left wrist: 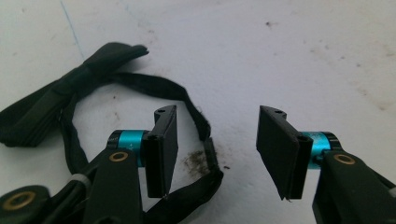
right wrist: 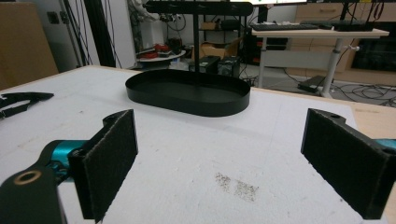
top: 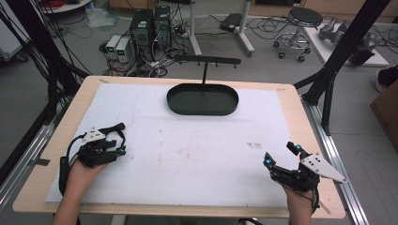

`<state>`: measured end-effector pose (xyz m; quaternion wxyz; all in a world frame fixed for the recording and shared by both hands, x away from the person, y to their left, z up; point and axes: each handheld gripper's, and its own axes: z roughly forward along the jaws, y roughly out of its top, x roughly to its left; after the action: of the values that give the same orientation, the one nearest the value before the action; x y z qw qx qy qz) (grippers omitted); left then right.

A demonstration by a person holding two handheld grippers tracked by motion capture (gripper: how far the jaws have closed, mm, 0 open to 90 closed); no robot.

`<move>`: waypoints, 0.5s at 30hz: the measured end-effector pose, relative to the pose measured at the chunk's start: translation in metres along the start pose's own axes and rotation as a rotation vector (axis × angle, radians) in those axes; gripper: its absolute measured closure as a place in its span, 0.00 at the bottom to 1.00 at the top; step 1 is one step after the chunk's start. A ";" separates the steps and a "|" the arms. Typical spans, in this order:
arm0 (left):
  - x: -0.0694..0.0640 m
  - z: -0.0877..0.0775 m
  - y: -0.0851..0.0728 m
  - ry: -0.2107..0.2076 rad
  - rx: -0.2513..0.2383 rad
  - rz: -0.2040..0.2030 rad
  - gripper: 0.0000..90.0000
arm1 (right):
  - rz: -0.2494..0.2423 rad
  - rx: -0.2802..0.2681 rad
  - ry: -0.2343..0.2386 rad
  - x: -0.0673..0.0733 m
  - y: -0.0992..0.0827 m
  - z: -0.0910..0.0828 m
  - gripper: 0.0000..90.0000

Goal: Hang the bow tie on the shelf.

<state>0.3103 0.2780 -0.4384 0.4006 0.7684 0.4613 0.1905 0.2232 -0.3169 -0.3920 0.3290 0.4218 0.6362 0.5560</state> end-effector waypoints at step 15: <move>0.002 0.004 -0.006 0.047 0.036 -0.010 0.81 | -0.003 0.002 0.001 0.001 0.000 0.000 0.11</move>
<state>0.3103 0.2794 -0.4457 0.3767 0.7683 0.4779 0.1983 0.2228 -0.3162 -0.3917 0.3290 0.4207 0.6378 0.5550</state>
